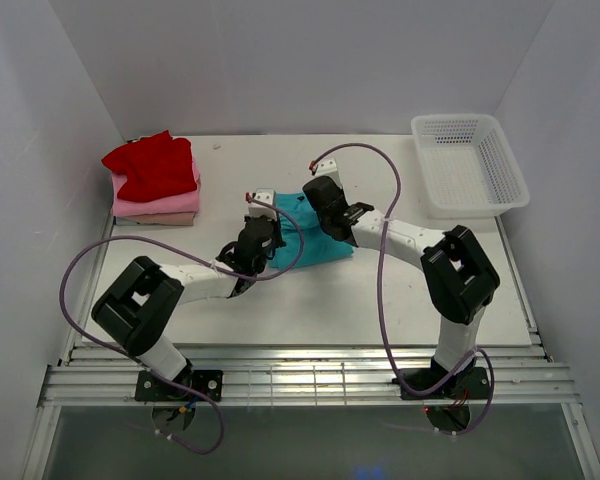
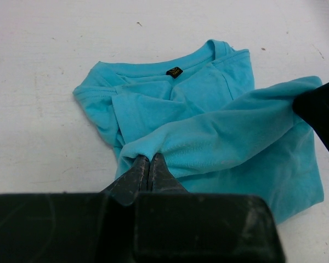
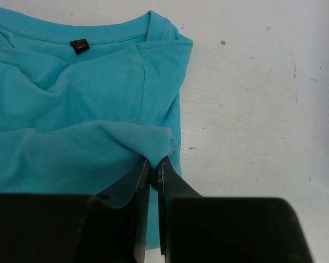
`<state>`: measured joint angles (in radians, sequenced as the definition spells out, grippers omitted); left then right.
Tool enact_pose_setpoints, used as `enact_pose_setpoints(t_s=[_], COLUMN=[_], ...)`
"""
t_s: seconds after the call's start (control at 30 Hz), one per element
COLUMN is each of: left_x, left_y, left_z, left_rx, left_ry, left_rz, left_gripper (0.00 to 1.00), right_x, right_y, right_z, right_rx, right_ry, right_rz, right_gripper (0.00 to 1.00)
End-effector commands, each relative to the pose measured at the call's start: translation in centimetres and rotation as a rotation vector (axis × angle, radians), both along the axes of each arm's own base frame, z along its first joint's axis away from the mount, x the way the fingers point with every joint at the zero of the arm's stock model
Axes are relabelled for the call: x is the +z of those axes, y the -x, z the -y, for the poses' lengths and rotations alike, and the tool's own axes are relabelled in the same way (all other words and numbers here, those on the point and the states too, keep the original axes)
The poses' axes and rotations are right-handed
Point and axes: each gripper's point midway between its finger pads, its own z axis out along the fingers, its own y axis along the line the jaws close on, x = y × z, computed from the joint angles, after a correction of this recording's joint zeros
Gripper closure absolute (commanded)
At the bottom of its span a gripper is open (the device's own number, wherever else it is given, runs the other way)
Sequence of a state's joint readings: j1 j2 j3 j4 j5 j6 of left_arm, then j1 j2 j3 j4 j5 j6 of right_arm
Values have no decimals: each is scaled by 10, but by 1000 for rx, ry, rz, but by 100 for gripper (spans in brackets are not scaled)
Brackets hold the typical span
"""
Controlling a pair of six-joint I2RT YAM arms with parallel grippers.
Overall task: Fold and stack the t-shirts
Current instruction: Fold the tshirt
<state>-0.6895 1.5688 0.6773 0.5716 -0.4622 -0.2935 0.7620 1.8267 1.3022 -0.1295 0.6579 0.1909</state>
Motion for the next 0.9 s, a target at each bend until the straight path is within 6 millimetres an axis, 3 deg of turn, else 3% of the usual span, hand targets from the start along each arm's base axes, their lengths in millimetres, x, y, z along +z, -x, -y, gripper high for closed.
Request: enact_pose_setpoints(t_s=[0.0,0.23,0.37,0.4,0.47,0.5,0.53,0.6,0.67,0.73,0.8,0.87], left_x=[13,1,-4,-3,2,5,24,44,76,94,96,90], left_y=[-16,-37,-51,-60,-72,-79,-90,-100,-111,-114,-112,-101], left_z=[11,10,5,4,1,-3,-6,-12,-18,-22,-23,-22], left_rx=[-44,-31,-9,4,37,55,97,139,184,201,203,181], left_ry=[39,29,36,38,34,24,31,25,22,19,28,76], left_rz=[34,24,19,23,41,52,93,138,198,222,217,195], left_gripper=[100,100,100,100,100,87,71,61,42,32,31,32], right_x=[17,-3,-8,-2,-4,12,20,47,76,97,119,100], right_y=[-23,-44,-58,-66,-78,-90,-97,-108,-111,-106,-98,-86], right_z=[-10,-13,-15,-18,-12,-15,-13,-5,5,13,17,14], right_rx=[8,11,3,-2,-33,-46,-52,-107,-134,-141,-130,-71], right_ry=[-41,-15,-20,-38,-10,-30,-14,9,43,47,12,-5], right_rz=[55,32,43,68,85,138,165,235,306,345,384,342], right_gripper=[92,92,92,92,77,72,64,61,54,53,53,53])
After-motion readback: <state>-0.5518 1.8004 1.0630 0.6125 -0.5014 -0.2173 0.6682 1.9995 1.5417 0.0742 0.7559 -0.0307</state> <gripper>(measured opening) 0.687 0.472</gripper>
